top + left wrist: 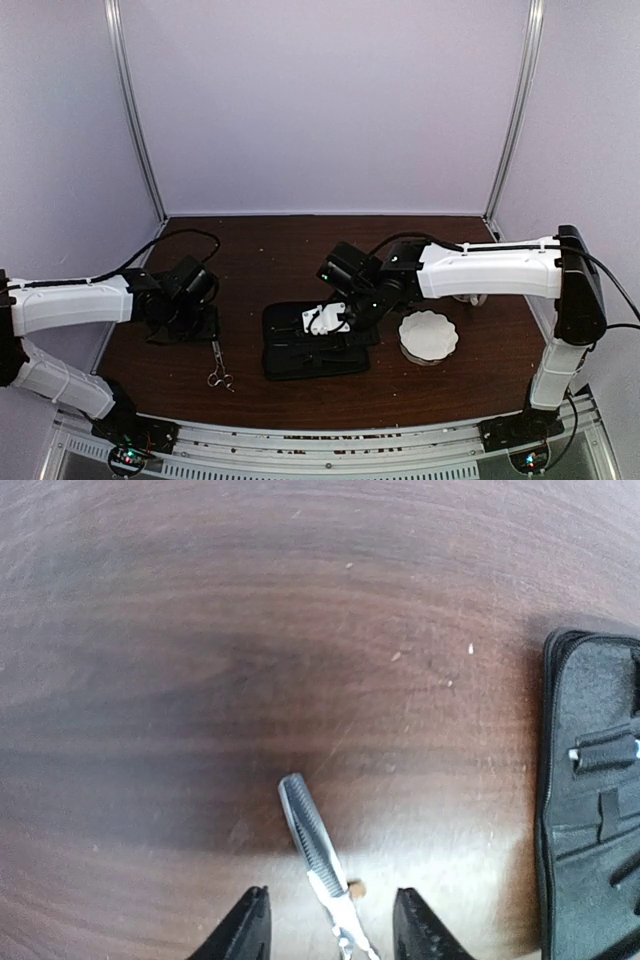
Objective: Sort the hair-cutting tools
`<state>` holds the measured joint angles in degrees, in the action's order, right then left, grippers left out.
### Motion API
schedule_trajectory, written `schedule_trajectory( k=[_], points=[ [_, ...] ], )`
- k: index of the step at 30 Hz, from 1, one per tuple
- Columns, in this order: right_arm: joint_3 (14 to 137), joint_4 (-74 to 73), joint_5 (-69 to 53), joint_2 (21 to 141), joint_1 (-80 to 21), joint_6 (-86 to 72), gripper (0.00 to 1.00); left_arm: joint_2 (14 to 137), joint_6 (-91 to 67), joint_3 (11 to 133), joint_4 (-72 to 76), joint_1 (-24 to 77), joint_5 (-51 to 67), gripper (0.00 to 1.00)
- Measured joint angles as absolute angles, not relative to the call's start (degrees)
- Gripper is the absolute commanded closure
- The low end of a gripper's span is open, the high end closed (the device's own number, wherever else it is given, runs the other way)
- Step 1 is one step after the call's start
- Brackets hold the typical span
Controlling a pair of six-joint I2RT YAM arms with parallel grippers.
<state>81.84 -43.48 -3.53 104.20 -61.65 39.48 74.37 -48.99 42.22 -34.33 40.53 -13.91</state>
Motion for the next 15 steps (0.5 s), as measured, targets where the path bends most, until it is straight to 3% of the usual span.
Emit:
schedule_trajectory(
  k=[6, 15],
  points=[
    [81.8, -43.62, -3.44, 104.36, -61.67, 39.75, 0.69, 71.18, -51.16, 37.82, -34.7, 40.58, -10.02, 0.49],
    [81.8, -43.97, -3.27, 105.19, -61.73, 40.14, 0.69, 79.05, -51.09, 37.82, -34.48, 43.4, -6.46, 0.53]
  ],
)
